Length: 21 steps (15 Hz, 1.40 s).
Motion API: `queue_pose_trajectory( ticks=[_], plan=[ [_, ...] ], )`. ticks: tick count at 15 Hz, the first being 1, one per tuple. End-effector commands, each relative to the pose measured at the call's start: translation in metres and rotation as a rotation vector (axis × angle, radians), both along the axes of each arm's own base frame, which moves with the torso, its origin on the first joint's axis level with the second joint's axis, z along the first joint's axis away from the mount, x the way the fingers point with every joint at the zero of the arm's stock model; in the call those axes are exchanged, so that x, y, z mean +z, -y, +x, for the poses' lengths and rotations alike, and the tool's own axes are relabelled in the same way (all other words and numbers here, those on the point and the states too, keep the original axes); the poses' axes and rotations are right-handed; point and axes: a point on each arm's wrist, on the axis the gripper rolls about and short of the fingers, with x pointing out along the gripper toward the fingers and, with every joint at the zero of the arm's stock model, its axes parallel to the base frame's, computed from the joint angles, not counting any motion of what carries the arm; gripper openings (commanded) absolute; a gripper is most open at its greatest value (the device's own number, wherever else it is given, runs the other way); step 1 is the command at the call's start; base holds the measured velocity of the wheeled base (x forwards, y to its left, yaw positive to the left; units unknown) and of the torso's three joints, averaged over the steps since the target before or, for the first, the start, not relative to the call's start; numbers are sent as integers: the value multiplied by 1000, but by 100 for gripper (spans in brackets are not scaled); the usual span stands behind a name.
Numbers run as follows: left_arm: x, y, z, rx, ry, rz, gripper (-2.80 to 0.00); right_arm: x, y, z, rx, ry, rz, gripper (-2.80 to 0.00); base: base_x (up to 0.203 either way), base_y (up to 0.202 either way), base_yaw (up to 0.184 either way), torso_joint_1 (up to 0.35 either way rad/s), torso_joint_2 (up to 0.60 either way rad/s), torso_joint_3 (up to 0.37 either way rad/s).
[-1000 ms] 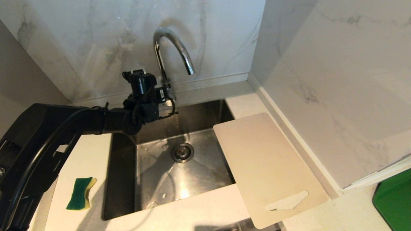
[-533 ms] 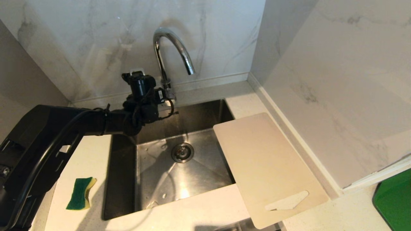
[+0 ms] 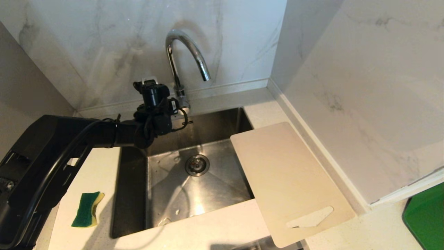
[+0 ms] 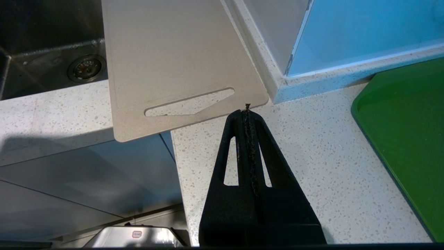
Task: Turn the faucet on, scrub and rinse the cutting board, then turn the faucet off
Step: Turn on the tap
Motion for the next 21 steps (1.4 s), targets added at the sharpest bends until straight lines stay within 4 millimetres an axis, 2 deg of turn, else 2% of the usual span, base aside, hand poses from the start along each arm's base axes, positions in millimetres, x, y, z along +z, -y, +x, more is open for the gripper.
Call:
queue_pose_trajectory(
  ticks=[1,21],
  plan=[
    [-1,0,0,5,-1,-1,0,0,0,0,0,0,0,-280,0,0,0,0,0,0],
    [-10,1,-4,40,-56,5,0,0,0,0,1,0,0,-280,0,0,0,0,0,0]
  ],
)
